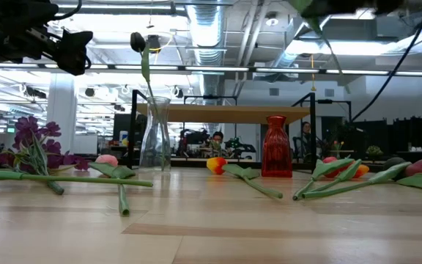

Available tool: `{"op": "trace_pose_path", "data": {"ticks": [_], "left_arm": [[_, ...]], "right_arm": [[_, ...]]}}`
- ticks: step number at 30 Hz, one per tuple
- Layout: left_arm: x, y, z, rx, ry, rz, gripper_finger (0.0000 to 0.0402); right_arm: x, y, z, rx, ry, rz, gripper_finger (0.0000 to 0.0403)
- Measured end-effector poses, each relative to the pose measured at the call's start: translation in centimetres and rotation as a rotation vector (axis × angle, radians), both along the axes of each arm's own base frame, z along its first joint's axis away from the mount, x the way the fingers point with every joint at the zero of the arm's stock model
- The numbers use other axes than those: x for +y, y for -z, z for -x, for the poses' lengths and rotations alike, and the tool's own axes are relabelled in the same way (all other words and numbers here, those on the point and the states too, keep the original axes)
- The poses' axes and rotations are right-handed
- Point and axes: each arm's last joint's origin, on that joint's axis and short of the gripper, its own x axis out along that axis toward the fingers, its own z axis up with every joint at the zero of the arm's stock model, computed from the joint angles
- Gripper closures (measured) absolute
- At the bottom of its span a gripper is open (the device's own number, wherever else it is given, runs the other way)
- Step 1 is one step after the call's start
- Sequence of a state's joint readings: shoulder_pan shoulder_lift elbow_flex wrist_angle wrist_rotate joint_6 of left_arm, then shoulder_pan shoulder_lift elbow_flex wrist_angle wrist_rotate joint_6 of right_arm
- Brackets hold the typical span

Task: Pick and place flowers into a vace then onto a shelf
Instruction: Put the top white flower into the red vase

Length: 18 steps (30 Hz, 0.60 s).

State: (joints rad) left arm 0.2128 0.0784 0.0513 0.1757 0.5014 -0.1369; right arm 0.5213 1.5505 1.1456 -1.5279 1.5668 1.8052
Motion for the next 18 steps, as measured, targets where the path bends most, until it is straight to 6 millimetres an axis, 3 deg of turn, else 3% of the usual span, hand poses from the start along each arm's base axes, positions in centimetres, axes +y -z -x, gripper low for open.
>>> {"op": "trace_pose_path", "data": {"ticks": [7,18], "left_arm": [[0.2,0.0,-0.1,-0.002,-0.073,0.009,0.0126],[0.3,0.0,-0.1,-0.003,-0.107,0.013,0.0126]], "right_arm": [[-0.9,1.8,2.9,-0.130,-0.034,-0.070,0.0403],[2.2,3.6,3.9,-0.126,-0.179,-0.077,0.0403]]}}
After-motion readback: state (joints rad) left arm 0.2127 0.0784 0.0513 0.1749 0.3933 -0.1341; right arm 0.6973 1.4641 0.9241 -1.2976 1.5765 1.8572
